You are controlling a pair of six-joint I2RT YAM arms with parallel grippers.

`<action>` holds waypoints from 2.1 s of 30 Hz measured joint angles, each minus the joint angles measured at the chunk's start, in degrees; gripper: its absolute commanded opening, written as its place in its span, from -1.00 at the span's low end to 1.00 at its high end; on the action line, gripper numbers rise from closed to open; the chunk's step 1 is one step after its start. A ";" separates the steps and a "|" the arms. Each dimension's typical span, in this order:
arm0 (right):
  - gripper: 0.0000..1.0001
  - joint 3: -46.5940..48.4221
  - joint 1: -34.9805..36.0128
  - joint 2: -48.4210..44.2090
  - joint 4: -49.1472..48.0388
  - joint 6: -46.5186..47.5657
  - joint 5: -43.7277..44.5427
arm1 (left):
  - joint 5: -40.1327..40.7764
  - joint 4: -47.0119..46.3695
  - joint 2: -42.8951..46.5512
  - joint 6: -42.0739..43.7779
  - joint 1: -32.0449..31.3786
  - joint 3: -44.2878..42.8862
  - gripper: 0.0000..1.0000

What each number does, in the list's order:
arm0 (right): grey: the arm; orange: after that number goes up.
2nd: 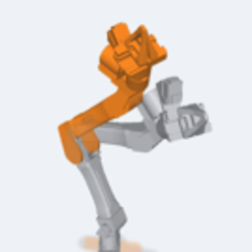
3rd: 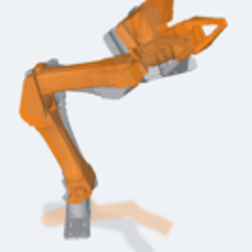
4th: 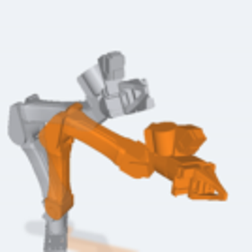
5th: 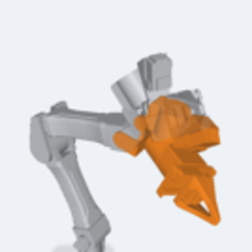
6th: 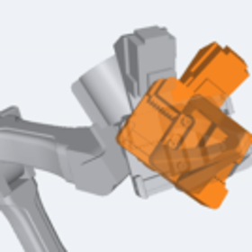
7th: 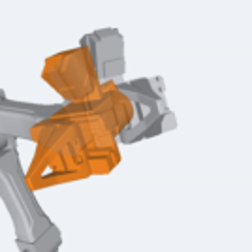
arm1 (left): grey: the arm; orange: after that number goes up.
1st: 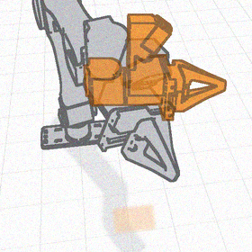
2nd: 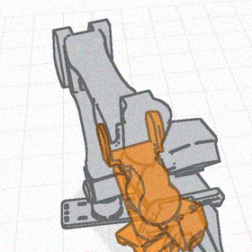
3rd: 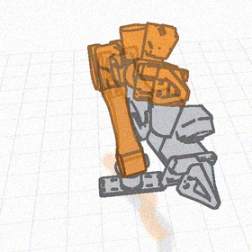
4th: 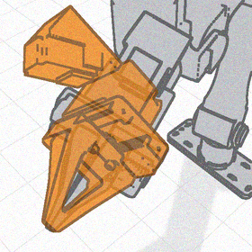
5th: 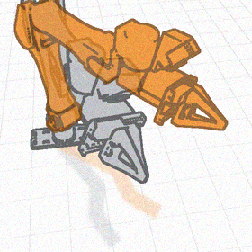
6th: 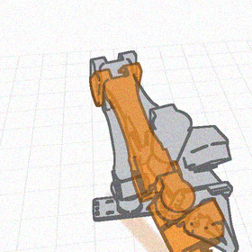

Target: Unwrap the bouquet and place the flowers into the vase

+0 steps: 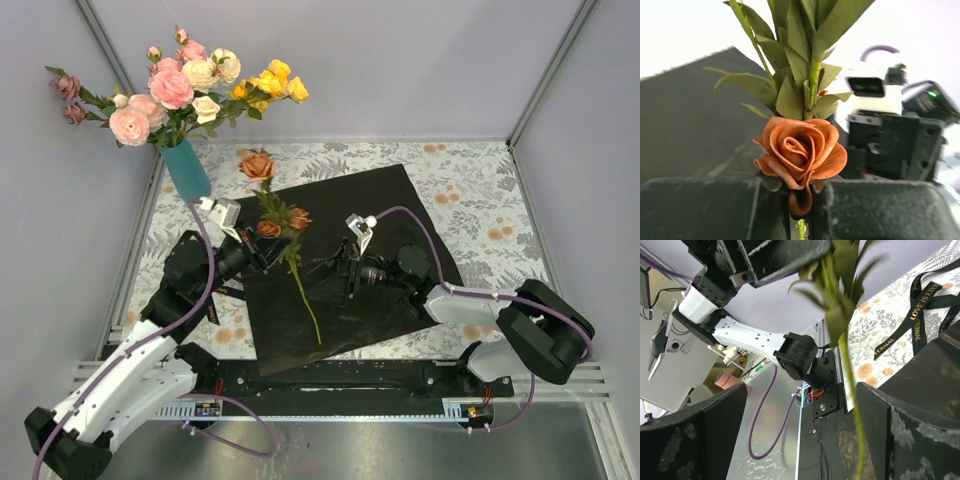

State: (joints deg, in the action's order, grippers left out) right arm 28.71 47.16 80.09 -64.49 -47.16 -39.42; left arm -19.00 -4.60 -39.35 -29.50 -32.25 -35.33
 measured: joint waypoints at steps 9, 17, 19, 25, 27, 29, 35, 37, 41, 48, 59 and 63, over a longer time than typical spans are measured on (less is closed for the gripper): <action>0.99 -1.20 0.00 -7.87 5.27 4.70 2.89 | 38.60 -1.99 5.46 23.12 -0.02 -2.89 -1.00; 0.99 -2.05 0.00 -13.86 10.73 9.03 4.55 | 56.68 -20.22 -2.08 41.40 8.61 -7.10 -1.00; 0.99 -2.08 0.00 -14.99 11.82 9.88 4.83 | 57.37 -21.42 -4.39 41.48 12.92 -9.55 -1.00; 0.99 -2.05 0.00 -18.75 15.54 12.72 5.81 | 56.70 -23.28 -7.98 38.12 22.73 -14.12 -1.00; 0.99 -2.08 0.00 -19.65 16.48 13.60 6.01 | 56.35 -23.80 -8.90 36.83 24.44 -15.37 -1.00; 0.99 -2.05 0.00 -20.22 17.18 14.23 6.14 | 55.54 -24.48 -9.70 35.74 25.73 -16.15 -1.00; 0.99 -2.05 0.00 -21.86 18.29 15.56 7.37 | 52.85 -25.14 -12.22 33.57 27.96 -16.70 -1.00; 0.99 -2.05 0.00 -22.36 18.73 15.91 7.52 | 51.84 -25.57 -12.94 33.00 28.72 -16.72 -1.00; 0.99 -2.05 0.00 -23.30 19.71 16.39 8.48 | 50.16 -27.69 -14.19 32.48 30.01 -16.72 -1.00; 0.98 -2.05 0.00 -23.58 20.52 17.18 8.92 | 45.51 -34.38 -16.68 32.37 31.56 -16.72 -1.00; 0.99 -2.05 0.00 -23.98 21.05 18.47 9.05 | 40.19 -41.62 -25.90 34.91 33.53 -19.58 -1.00; 0.99 -2.05 0.00 -24.92 22.05 19.34 9.99 | 39.93 -42.18 -28.63 37.20 34.21 -21.99 -1.00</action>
State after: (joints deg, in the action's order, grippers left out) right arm 26.65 47.16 55.18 -42.44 -27.81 -29.43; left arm 20.93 -46.78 -67.99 7.70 1.96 -57.32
